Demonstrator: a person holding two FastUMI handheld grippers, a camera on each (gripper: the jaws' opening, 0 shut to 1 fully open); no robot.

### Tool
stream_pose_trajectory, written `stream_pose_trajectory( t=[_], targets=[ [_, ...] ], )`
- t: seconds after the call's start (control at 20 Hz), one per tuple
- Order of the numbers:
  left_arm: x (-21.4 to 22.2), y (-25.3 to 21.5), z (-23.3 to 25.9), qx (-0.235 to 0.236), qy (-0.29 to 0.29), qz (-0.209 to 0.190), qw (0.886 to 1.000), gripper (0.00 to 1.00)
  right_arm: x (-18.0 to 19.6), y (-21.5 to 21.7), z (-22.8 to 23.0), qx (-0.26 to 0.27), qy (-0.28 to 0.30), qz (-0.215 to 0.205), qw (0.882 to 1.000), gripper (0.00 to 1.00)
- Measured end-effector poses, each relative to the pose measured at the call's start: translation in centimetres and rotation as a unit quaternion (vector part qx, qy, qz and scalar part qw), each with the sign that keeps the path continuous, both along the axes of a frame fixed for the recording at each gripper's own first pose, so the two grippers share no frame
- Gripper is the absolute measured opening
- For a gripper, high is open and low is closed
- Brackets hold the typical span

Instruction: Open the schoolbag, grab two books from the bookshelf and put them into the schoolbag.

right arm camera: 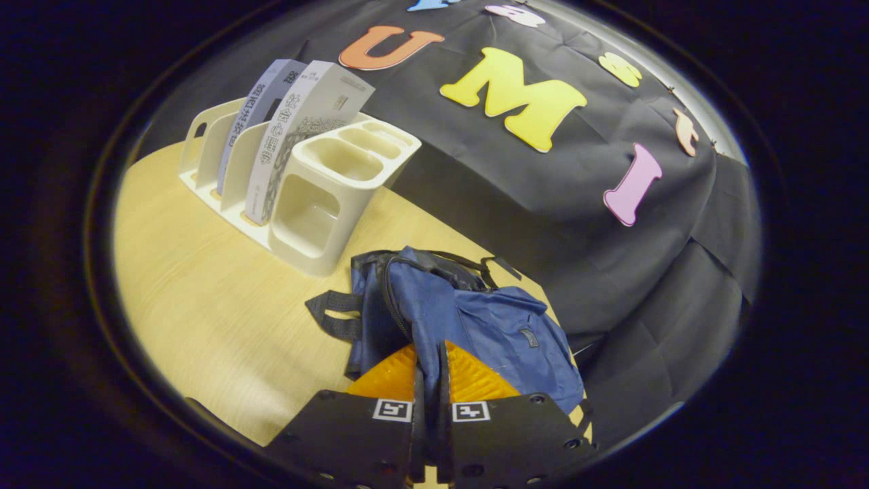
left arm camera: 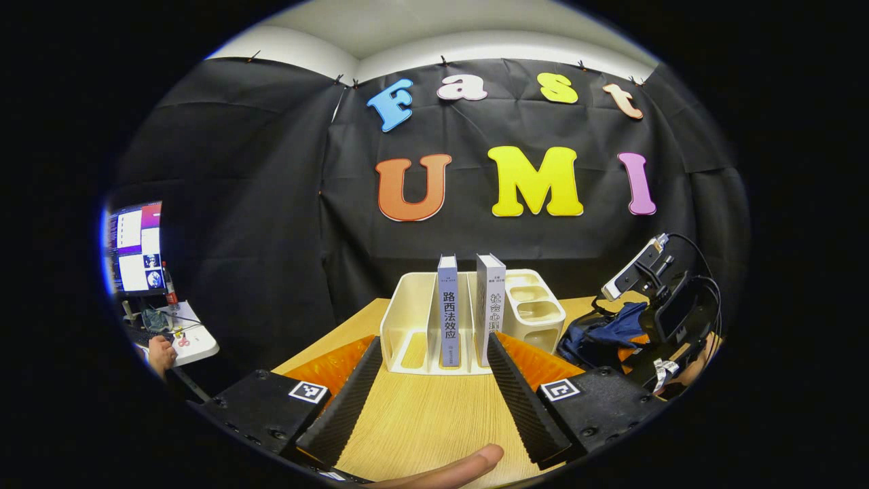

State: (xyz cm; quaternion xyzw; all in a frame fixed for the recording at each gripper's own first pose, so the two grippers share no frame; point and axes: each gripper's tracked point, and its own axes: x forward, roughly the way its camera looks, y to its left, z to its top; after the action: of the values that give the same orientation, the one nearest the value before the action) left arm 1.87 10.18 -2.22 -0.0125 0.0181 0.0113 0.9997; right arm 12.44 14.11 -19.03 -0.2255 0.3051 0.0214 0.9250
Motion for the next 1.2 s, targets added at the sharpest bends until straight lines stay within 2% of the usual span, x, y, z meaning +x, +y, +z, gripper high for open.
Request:
stream_pose_trajectory(
  t=[0.1, 0.15, 0.25, 0.3, 0.7, 0.9, 0.95, 1.2],
  targets=[
    [0.3, -0.1, -0.2, -0.001, 0.002, 0.0, 1.0, 0.98, 0.5, -0.9, 1.4, 0.004, -0.008, -0.003, 1.0, 0.06],
    [0.4, -0.1, -0.3, -0.003, 0.005, 0.002, 1.0, 0.98, 1.1, -1.3, 2.4, 0.006, -0.02, -0.006, 1.0, 0.0],
    [0.7, -0.2, -0.7, -0.005, 0.011, 0.003, 1.0, 0.98, 1.4, -2.6, 4.5, 0.006, -0.036, -0.01, 0.999, 0.03],
    [0.7, -0.3, -1.0, -0.005, 0.018, 0.005, 1.0, 0.98, 1.7, -3.2, 5.5, 0.012, -0.044, -0.011, 0.999, 0.0],
    [1.6, -2.5, -2.2, 0.008, 0.023, -0.003, 1.0, 0.98, 4.7, -9.3, 10.8, 0.044, -0.078, -0.025, 0.996, 0.0],
    [2.5, -3.4, -2.6, 0.044, 0.011, -0.017, 0.999, 0.96, 5.8, -12.0, 12.3, 0.07, -0.086, -0.03, 0.993, 0.0],
    [2.8, -3.4, -2.7, 0.048, 0.009, -0.016, 0.999, 0.99, 6.1, -12.9, 12.6, 0.073, -0.089, -0.03, 0.993, 0.0],
    [4.7, -4.9, -4.1, 0.009, 0.031, -0.038, 0.999, 0.98, 7.8, -17.3, 14.1, 0.091, -0.101, -0.035, 0.99, 0.0]
  ],
)
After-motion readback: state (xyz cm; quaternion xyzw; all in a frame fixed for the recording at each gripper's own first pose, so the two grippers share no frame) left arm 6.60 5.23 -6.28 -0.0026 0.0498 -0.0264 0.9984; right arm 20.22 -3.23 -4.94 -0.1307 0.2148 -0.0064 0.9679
